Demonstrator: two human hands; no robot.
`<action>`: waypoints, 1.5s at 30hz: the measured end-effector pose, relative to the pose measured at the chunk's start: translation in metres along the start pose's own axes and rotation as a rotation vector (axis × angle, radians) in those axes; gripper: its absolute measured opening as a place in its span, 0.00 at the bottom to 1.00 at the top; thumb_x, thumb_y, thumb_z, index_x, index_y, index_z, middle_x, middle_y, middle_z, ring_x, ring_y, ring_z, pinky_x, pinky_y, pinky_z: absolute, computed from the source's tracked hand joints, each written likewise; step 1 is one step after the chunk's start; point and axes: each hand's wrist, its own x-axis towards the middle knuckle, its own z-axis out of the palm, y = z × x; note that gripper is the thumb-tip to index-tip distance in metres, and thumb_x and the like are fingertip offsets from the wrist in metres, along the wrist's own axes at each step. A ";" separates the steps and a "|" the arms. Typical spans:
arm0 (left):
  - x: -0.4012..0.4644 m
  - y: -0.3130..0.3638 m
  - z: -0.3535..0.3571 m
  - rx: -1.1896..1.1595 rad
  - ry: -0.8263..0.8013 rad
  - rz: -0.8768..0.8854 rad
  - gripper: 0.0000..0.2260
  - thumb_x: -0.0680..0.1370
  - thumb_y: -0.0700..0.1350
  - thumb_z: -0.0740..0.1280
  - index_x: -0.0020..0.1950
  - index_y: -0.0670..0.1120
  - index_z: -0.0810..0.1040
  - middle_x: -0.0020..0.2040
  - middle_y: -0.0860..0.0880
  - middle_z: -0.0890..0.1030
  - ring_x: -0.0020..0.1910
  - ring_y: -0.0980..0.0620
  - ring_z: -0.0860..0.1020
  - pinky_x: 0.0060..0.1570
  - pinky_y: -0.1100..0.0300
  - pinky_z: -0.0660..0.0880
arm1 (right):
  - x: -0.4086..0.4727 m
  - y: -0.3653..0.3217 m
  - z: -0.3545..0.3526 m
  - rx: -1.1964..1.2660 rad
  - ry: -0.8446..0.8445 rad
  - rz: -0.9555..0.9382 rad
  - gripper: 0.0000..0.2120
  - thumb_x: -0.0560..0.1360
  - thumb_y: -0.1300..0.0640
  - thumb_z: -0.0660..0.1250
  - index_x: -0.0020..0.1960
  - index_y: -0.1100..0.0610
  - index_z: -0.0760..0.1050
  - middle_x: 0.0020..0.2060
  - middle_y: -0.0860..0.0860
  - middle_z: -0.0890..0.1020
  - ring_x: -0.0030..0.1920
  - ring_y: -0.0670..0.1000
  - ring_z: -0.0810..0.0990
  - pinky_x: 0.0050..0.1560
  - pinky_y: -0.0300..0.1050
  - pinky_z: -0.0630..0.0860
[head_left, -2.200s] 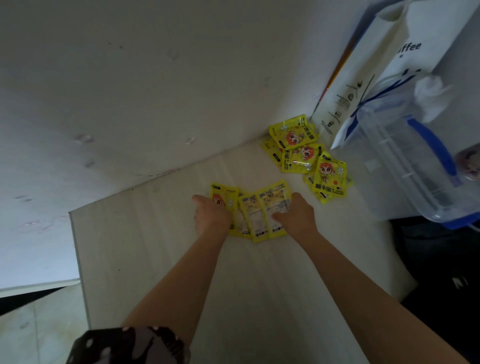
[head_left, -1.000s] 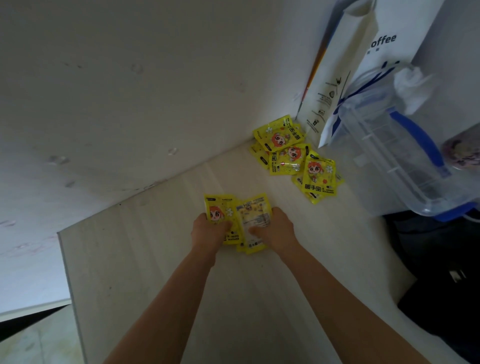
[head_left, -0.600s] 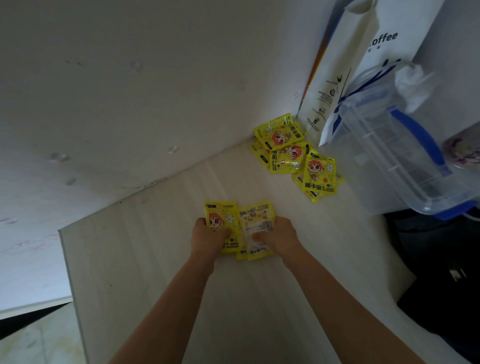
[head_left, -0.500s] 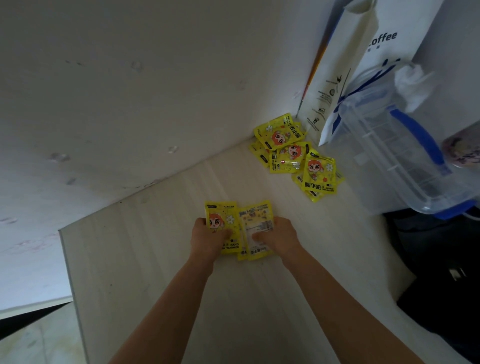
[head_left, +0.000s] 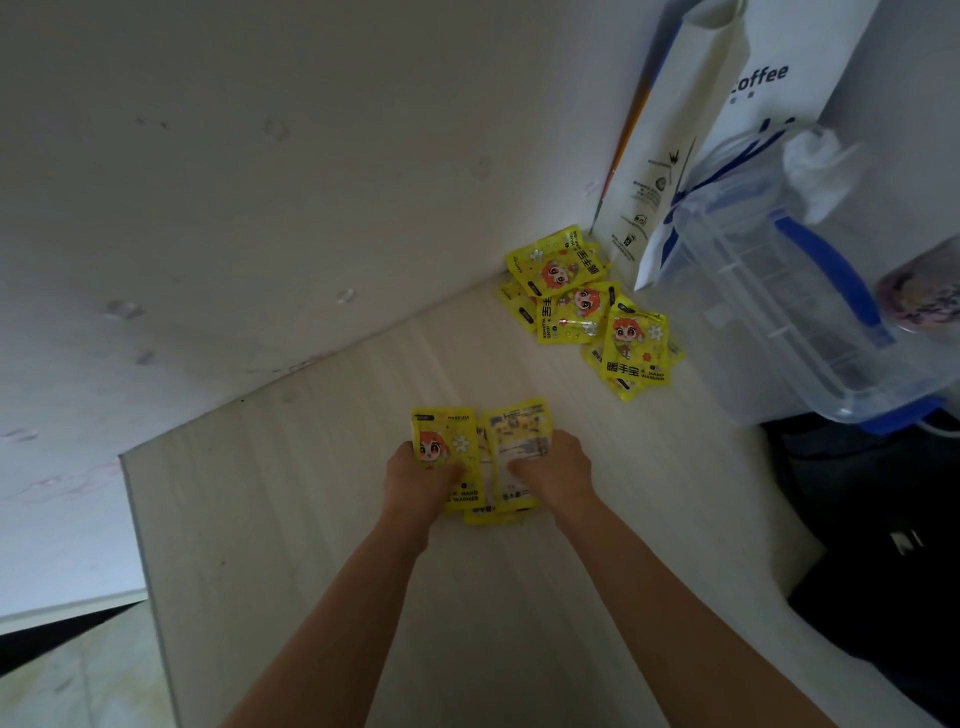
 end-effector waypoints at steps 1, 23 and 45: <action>0.000 -0.001 -0.001 -0.008 0.000 -0.001 0.12 0.68 0.36 0.74 0.48 0.46 0.78 0.47 0.46 0.83 0.45 0.46 0.82 0.50 0.46 0.80 | 0.000 0.002 -0.003 0.011 -0.002 0.004 0.06 0.69 0.60 0.73 0.41 0.56 0.75 0.43 0.54 0.80 0.44 0.53 0.78 0.44 0.43 0.74; -0.005 0.025 0.003 -0.037 -0.114 0.076 0.10 0.69 0.33 0.72 0.44 0.46 0.81 0.41 0.47 0.83 0.39 0.48 0.81 0.36 0.60 0.76 | -0.009 0.031 -0.070 0.417 -0.150 0.090 0.09 0.71 0.63 0.72 0.45 0.50 0.79 0.39 0.47 0.82 0.39 0.45 0.79 0.35 0.41 0.73; 0.058 0.149 0.075 0.208 -0.163 0.432 0.14 0.64 0.43 0.73 0.48 0.49 0.83 0.46 0.47 0.85 0.47 0.46 0.83 0.51 0.46 0.80 | 0.077 0.002 -0.132 0.506 0.270 0.004 0.13 0.68 0.66 0.73 0.52 0.59 0.81 0.46 0.58 0.84 0.50 0.59 0.83 0.56 0.55 0.78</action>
